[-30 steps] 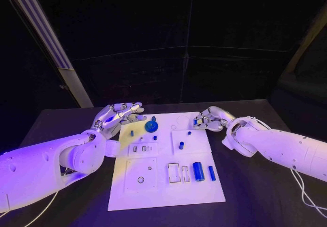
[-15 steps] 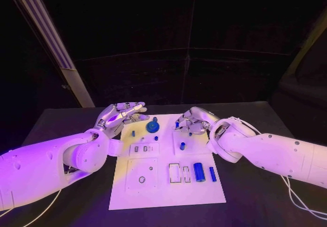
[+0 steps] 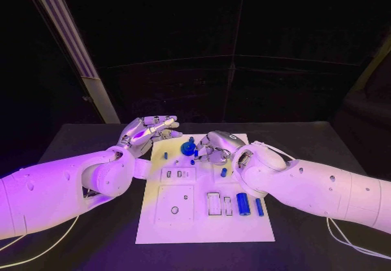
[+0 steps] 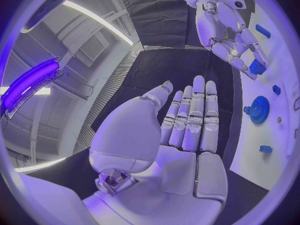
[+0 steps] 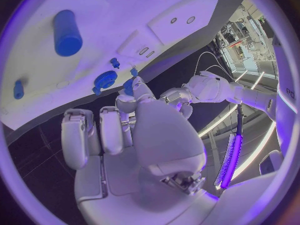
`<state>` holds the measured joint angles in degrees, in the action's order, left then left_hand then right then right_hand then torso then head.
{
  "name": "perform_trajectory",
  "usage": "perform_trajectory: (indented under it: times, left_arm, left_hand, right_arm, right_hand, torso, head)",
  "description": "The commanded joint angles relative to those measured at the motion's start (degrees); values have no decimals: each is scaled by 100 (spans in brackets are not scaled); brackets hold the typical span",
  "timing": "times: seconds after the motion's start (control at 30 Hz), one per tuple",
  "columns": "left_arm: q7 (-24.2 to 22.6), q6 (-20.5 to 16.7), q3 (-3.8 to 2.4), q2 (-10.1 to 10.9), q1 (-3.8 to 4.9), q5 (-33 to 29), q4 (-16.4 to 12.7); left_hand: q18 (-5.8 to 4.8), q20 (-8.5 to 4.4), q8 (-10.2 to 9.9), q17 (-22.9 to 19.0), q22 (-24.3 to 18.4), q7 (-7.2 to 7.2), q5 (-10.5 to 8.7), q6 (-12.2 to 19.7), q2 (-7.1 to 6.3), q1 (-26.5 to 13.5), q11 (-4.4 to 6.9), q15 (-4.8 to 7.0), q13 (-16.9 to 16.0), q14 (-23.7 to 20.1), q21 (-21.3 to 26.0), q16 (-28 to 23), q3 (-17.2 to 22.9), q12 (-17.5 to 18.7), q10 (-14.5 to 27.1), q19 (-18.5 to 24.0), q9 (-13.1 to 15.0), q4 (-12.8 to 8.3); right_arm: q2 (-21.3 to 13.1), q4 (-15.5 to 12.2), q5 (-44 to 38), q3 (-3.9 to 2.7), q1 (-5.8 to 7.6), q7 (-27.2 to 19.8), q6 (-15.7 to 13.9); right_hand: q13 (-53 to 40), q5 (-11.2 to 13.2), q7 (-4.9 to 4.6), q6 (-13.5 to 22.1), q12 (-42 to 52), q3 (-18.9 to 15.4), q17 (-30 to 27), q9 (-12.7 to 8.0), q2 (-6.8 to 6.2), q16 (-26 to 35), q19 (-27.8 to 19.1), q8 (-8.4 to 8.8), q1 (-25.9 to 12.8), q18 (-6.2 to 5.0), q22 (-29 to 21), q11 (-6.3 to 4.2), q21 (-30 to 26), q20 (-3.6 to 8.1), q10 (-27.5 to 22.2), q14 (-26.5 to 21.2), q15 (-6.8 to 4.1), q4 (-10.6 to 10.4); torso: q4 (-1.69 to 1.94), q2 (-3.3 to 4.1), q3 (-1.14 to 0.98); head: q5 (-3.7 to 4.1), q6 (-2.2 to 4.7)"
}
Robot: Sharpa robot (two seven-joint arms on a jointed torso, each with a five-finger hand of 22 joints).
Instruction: Assemble the parts on the task board
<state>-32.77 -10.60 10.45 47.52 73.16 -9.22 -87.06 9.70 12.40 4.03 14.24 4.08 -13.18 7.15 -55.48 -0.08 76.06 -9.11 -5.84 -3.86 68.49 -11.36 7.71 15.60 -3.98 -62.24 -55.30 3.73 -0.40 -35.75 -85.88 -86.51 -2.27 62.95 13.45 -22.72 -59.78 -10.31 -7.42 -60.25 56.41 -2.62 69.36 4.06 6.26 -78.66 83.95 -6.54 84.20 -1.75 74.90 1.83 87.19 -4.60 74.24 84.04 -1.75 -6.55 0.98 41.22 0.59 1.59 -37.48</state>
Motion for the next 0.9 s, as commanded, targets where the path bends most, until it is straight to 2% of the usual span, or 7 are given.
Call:
perform_trajectory:
  times: [0.03,0.1,0.2,0.37,0.53,0.7,0.9]
  left_arm:
    - [-66,49,-5,10,14,5,0]
    - [-73,63,-5,16,15,5,-1]
    - [-77,77,-5,24,16,5,-4]
    - [-78,88,-4,30,16,5,1]
    - [-77,90,-4,25,16,5,3]
    - [-75,94,-4,12,16,5,4]
    - [-53,86,-4,3,16,5,6]
  left_hand:
    - [84,29,-25,12,-5,3,7,31,-38,-35,-32,-24,5,7,26,-47,44,21,14,5,-3,10]
    - [84,33,-21,18,-5,2,4,31,-51,-79,-34,-27,2,12,29,-54,49,17,12,5,-1,23]
    - [84,35,-19,21,-6,1,1,32,-64,-109,-36,-30,1,13,31,-60,47,16,11,6,-1,32]
    - [84,36,-19,23,-6,1,1,32,-70,-120,-36,-30,0,15,32,-62,47,15,10,6,-1,34]
    - [84,36,-19,23,-6,1,1,32,-70,-120,-36,-30,0,15,32,-62,47,15,10,6,-1,34]
    - [84,36,-19,23,-6,1,1,32,-70,-120,-36,-30,0,15,32,-62,47,15,10,6,-1,34]
    - [85,36,-17,25,-6,3,3,32,-71,-125,-34,-30,0,16,33,-64,51,14,9,6,0,34]
  right_arm:
    - [104,32,-585,28,-10,85,166]
    - [172,51,-702,42,-23,88,200]
    - [235,76,-811,52,-33,105,236]
    - [335,138,-956,61,-42,138,350]
    - [473,240,-1036,71,-59,129,570]
    - [571,320,-1102,146,-73,107,690]
    - [654,371,-1151,182,-87,95,763]
  right_hand:
    - [-27,32,64,-98,64,27,14,4,-33,-11,106,9,-34,9,834,-3,3,26,51,222,-45,-3]
    - [-39,32,65,-99,76,28,19,4,-36,-14,106,10,-33,9,835,-4,3,26,57,223,-45,-2]
    - [-43,30,65,-101,81,30,25,4,-41,-17,105,10,-34,8,833,-5,2,26,61,224,-46,-1]
    - [-50,29,67,-109,90,34,37,4,-56,-24,104,9,-36,8,831,-6,1,27,65,227,-47,1]
    - [-53,34,68,-115,93,35,45,4,-72,-28,101,9,-44,7,828,-7,0,28,67,229,-48,0]
    - [-50,40,67,-118,89,36,41,3,-79,-26,98,9,-51,6,824,-6,-2,28,65,229,-48,-3]
    - [-51,50,67,-121,91,38,45,2,-87,-28,97,11,-60,6,822,-6,-3,29,65,229,-48,-7]
  torso:
    - [-23,7,-6]
    - [-36,9,-14]
    - [-20,11,-18]
    - [3,6,-6]
    - [-18,10,-7]
    - [-12,5,-5]
    - [-5,5,-6]
  head:
    - [-32,-22]
    - [-50,-29]
    - [-55,-44]
    - [-72,-66]
    - [-119,-62]
    - [-130,-75]
    - [-154,-109]
